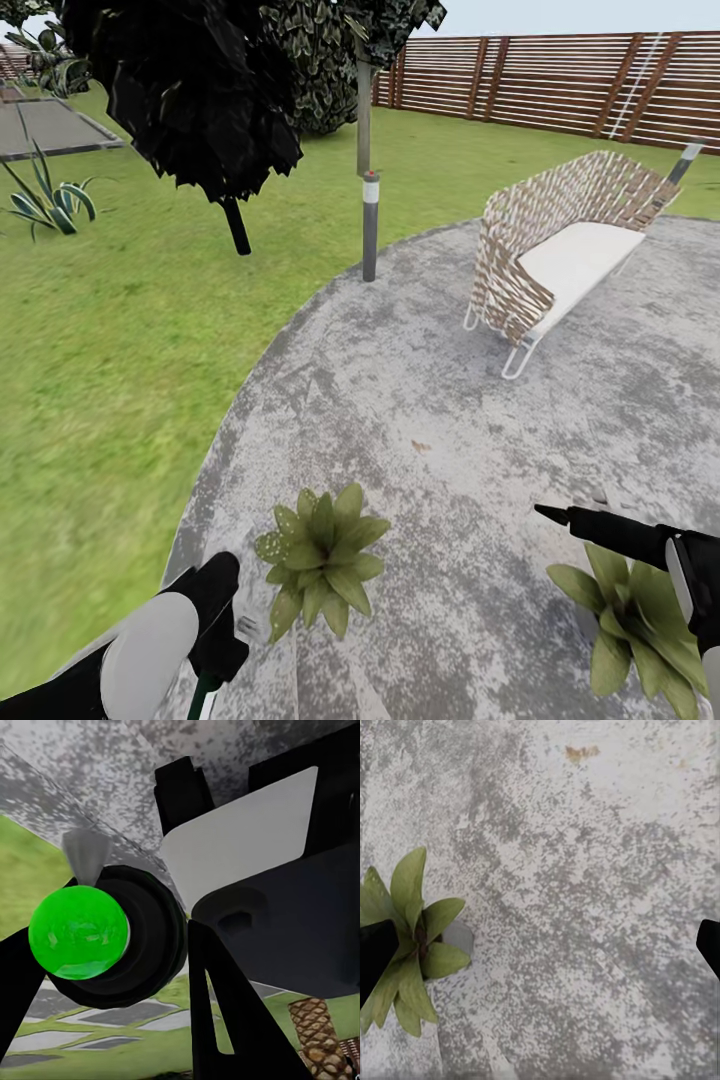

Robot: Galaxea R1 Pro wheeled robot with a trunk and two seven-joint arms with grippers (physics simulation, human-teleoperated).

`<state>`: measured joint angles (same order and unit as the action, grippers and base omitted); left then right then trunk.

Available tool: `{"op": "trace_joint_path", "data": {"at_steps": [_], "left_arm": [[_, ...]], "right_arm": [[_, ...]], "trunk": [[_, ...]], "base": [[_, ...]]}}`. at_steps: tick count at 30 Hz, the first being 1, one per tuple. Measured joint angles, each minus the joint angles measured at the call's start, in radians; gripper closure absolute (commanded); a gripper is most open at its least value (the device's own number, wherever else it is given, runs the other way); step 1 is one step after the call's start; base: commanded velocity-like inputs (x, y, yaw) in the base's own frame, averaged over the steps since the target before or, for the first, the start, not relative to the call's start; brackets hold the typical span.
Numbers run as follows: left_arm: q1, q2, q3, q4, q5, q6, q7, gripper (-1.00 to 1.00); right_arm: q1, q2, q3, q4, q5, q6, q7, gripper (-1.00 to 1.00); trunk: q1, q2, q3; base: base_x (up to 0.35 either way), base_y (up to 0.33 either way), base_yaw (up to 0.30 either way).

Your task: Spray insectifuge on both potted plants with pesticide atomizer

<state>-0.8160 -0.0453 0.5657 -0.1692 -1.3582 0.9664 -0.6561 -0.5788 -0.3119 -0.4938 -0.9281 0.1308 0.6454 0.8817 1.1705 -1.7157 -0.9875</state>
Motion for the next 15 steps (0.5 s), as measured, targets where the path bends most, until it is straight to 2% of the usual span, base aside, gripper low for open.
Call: {"op": "trace_joint_path", "data": {"at_steps": [8, 15], "left_arm": [[0.0, 0.0, 0.0, -0.002, 0.002, 0.002, -0.008, 1.0], [-0.01, 0.0, -0.001, -0.002, 0.001, 0.003, -0.028, 1.0]], "right_arm": [[0.0, 0.0, 0.001, -0.001, 0.003, 0.0, 0.0, -1.0], [0.0, 0.0, 0.002, 0.0, 0.003, 0.0, 0.0, -1.0]], "trunk": [[0.0, 0.0, 0.0], [0.0, 0.0, 0.0]], "base": [[0.293, 0.0, 0.0], [0.049, 0.0, 0.0]]}}
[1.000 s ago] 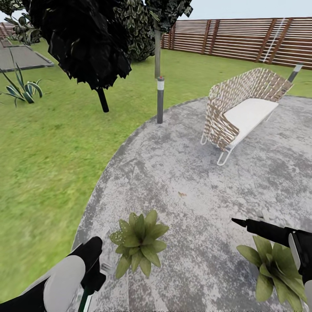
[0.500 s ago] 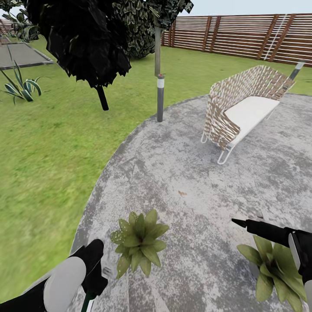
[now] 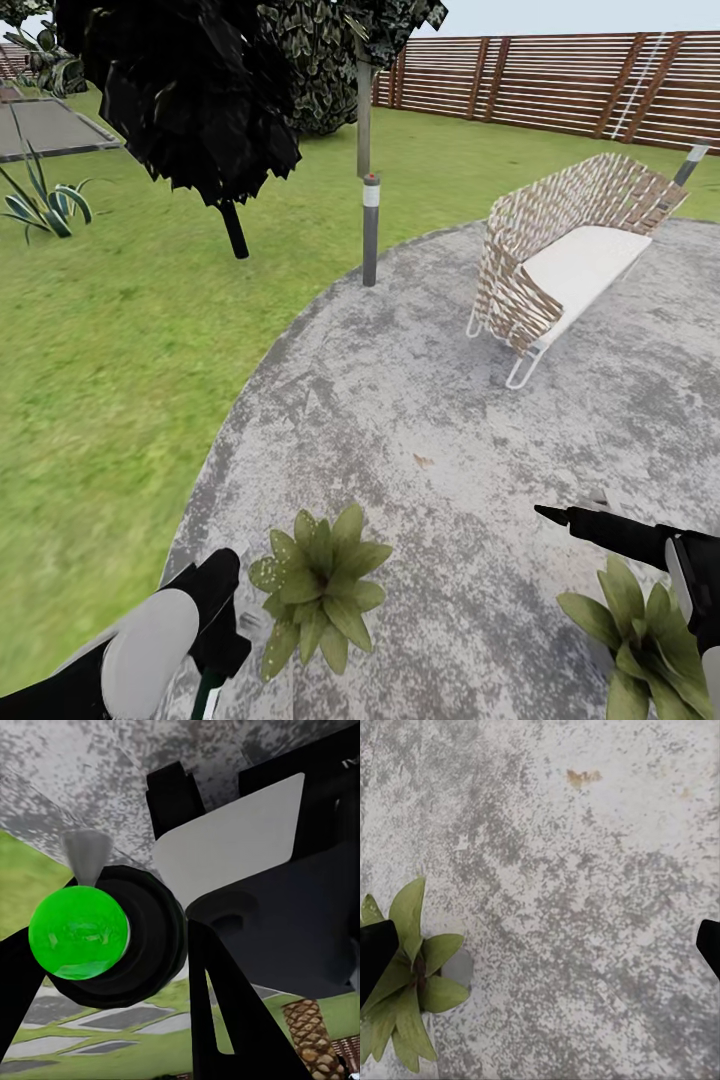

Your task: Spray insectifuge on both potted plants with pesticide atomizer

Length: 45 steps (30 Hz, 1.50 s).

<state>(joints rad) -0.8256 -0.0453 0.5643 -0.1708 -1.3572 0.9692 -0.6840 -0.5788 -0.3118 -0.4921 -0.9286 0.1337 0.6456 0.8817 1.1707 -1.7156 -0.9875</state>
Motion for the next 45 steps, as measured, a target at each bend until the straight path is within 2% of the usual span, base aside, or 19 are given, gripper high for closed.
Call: {"op": "trace_joint_path", "data": {"at_steps": [9, 15, 31, 35, 45], "left_arm": [[-0.008, 0.0, -0.001, -0.002, -0.005, 0.001, -0.01, 1.0], [-0.064, 0.0, -0.001, -0.002, -0.005, 0.002, -0.011, 1.0], [-0.118, -0.001, -0.002, -0.002, -0.005, 0.004, -0.025, 1.0], [-0.164, -0.001, -0.002, -0.001, -0.005, 0.005, -0.025, 1.0], [-0.171, -0.009, -0.001, 0.008, -0.005, 0.005, -0.025, 1.0]], "right_arm": [[0.0, 0.001, 0.0, 0.0, 0.0, 0.0, 0.0, -1.0], [0.0, 0.001, 0.001, 0.0, 0.0, 0.0, 0.0, -1.0], [0.0, 0.0, 0.0, 0.0, 0.0, -0.001, 0.0, -1.0], [0.0, -0.001, 0.0, 0.0, 0.001, -0.001, 0.0, -1.0], [0.0, -0.002, 0.0, 0.0, 0.0, -0.001, 0.001, -1.0]], "trunk": [[0.0, 0.0, 0.0], [0.0, 0.0, 0.0], [0.0, 0.0, 0.0], [0.0, 0.0, 0.0], [0.0, 0.0, 0.0]], "base": [[0.001, 0.0, 0.0], [0.0, 0.0, 0.0], [0.0, 0.0, 0.0], [0.0, 0.0, 0.0], [0.0, 0.0, 0.0]]}}
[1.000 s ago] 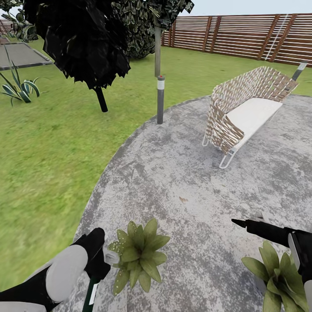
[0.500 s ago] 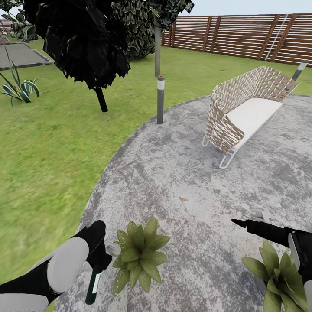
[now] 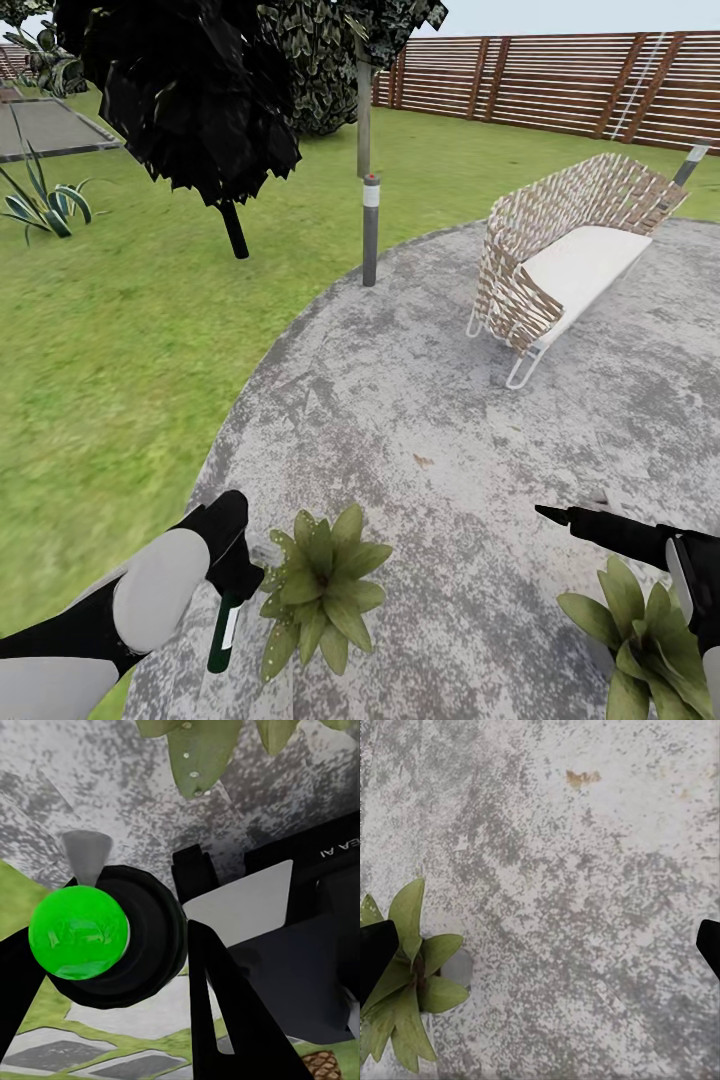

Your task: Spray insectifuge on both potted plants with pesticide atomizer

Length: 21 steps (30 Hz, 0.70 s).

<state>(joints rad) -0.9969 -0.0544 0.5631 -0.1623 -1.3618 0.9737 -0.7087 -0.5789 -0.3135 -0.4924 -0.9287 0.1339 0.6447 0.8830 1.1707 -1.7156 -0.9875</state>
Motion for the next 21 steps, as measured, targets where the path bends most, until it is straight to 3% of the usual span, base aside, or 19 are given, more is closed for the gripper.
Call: {"op": "trace_joint_path", "data": {"at_steps": [4, 12, 18, 21], "left_arm": [[0.002, 0.002, 0.002, 0.018, 0.0, 0.0, 0.001, 1.0], [0.009, 0.01, 0.0, 0.048, -0.001, -0.002, 0.003, 1.0], [0.009, 0.061, -0.004, 0.047, -0.004, -0.004, 0.003, 1.0], [0.009, 0.065, -0.001, 0.046, -0.001, -0.002, 0.002, 1.0]], "right_arm": [[0.0, 0.0, 0.001, 0.0, 0.0, 0.001, 0.0, -1.0], [0.0, 0.0, 0.0, 0.0, 0.001, 0.001, 0.0, -1.0], [0.0, 0.0, 0.0, 0.0, 0.001, 0.002, 0.0, -1.0], [0.0, 0.0, 0.0, 0.0, 0.001, 0.001, 0.0, -1.0]], "trunk": [[0.0, 0.0, 0.0], [0.0, 0.0, 0.003], [0.0, 0.0, 0.004], [0.0, 0.0, 0.004]], "base": [[0.0, 0.0, -0.058], [0.0, 0.0, -0.227], [0.0, 0.01, -0.042], [0.064, 0.189, -0.002]]}}
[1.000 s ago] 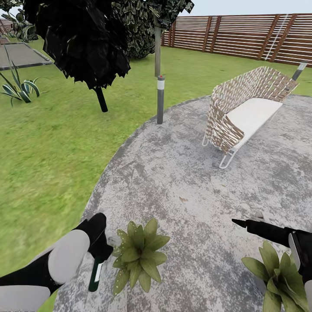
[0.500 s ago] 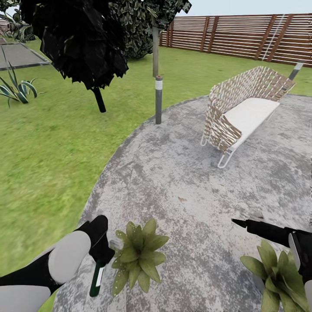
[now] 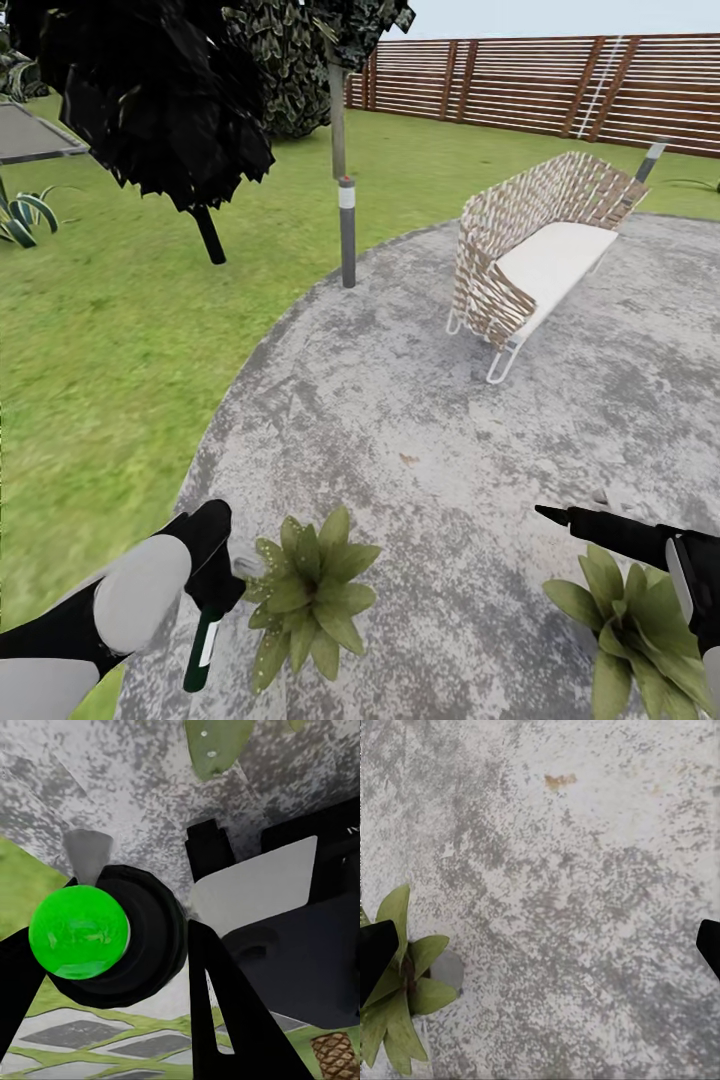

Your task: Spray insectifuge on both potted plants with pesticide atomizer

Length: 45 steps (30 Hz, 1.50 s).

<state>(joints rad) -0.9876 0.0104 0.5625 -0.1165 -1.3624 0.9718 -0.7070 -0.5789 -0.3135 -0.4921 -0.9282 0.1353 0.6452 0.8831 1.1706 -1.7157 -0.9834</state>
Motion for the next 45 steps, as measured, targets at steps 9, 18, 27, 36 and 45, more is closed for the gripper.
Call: {"op": "trace_joint_path", "data": {"at_steps": [9, 18, 27, 36, 45], "left_arm": [[-0.005, -0.015, 0.001, -0.001, 0.001, 0.001, -0.001, 1.0], [-0.009, -0.044, -0.002, 0.0, -0.001, 0.002, -0.002, 1.0], [-0.009, -0.043, -0.003, -0.003, -0.002, 0.001, -0.001, 1.0], [-0.009, -0.038, -0.007, -0.005, -0.003, 0.002, -0.002, 1.0], [-0.001, -0.038, -0.015, 0.068, -0.008, 0.0, 0.0, 1.0]], "right_arm": [[0.0, 0.0, 0.0, 0.0, 0.0, 0.001, 0.0, -1.0], [0.0, 0.0, 0.0, -0.001, 0.0, 0.001, 0.0, -1.0], [0.0, 0.0, 0.001, -0.001, 0.0, 0.001, 0.0, -1.0], [0.0, 0.0, 0.001, 0.0, 0.0, 0.002, 0.0, -1.0], [0.0, 0.0, 0.001, 0.0, 0.0, 0.002, 0.0, -1.0]], "trunk": [[0.0, 0.0, 0.0], [0.0, 0.0, 0.0], [0.0, 0.0, 0.0], [0.0, 0.0, 0.0], [0.0, 0.0, 0.0]], "base": [[0.037, 0.073, 0.0], [0.0, 0.001, -0.221], [0.0, 0.0, -0.231], [0.0, 0.0, -0.035], [0.0, 0.0, 0.0]]}}
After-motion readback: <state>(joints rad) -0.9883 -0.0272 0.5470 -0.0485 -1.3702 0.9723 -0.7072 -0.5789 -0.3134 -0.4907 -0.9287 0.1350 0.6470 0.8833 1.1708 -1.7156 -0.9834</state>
